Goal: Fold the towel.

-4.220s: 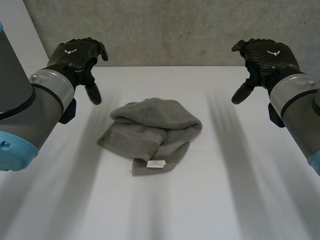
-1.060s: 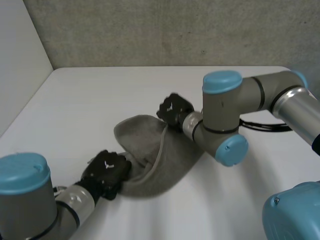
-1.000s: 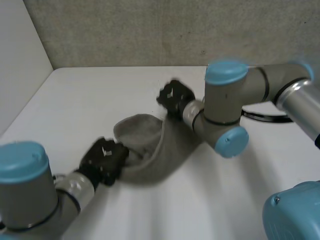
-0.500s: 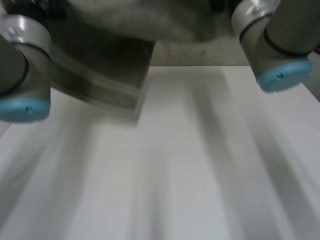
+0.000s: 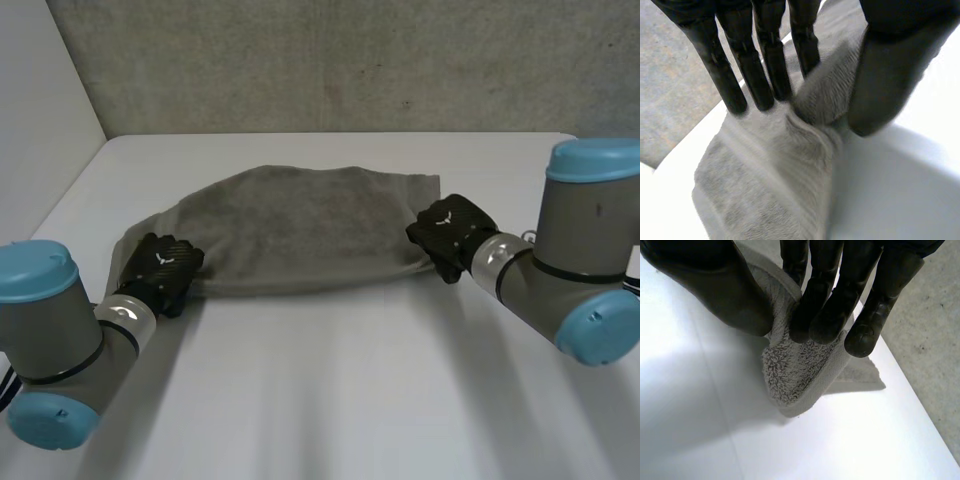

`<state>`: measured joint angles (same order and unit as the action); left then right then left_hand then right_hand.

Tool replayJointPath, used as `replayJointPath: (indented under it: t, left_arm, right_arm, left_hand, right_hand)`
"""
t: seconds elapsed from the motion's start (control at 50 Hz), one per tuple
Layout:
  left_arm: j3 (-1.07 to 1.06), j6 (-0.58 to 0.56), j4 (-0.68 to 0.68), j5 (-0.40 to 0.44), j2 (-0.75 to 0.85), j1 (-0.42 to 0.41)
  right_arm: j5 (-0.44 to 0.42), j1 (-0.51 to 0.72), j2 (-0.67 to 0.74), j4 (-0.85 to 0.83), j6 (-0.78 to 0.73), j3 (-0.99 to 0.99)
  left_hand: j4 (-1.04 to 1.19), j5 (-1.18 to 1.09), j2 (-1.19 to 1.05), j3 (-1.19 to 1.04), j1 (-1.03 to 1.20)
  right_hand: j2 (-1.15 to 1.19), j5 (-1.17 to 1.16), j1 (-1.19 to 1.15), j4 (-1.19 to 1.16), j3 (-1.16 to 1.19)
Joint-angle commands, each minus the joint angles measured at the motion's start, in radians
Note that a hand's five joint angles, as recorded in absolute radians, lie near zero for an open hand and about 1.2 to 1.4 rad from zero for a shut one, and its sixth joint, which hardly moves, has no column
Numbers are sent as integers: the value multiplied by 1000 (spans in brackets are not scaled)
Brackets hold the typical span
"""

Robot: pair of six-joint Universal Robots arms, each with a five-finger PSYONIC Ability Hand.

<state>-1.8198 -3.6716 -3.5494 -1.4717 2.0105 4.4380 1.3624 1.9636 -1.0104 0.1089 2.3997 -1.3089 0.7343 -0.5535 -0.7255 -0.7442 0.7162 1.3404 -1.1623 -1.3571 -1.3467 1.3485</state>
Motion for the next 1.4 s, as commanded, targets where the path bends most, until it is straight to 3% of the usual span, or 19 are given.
replayJointPath:
  t: [0.02, 0.14, 0.32, 0.54, 0.96, 1.4]
  left_arm:
    - [13, -5, -103, -18, 22, 14]
    - [13, -5, -170, -33, 45, 15]
    - [8, -2, -169, -33, 73, 14]
    - [-24, -4, -151, -24, 56, 12]
    - [-76, -11, 49, 16, -32, 20]
    - [-23, -5, 37, 13, 45, 50]
  right_arm:
    - [0, -22, -79, -32, 18, -125]
    - [4, -32, -123, -122, 22, -259]
    - [43, -98, -192, -238, 104, -389]
    - [38, -135, -194, -245, 217, -401]
    - [37, -135, -180, -265, 225, -412]
    - [37, -134, -172, -275, 225, -423]
  left_hand:
    - [-536, 529, 527, 545, -517]
    - [-535, 529, 527, 545, -517]
    - [-535, 529, 527, 545, -517]
    - [-494, 488, 486, 504, -476]
    - [-359, 353, 351, 369, -341]
    - [-183, 177, 174, 193, -165]
  right_hand:
    - [56, -59, -39, -50, 48]
    - [56, -59, -39, -50, 48]
    - [56, -59, -39, -50, 48]
    - [56, -59, -39, -50, 48]
    - [56, -59, -39, -50, 48]
    - [56, -59, -39, -50, 48]
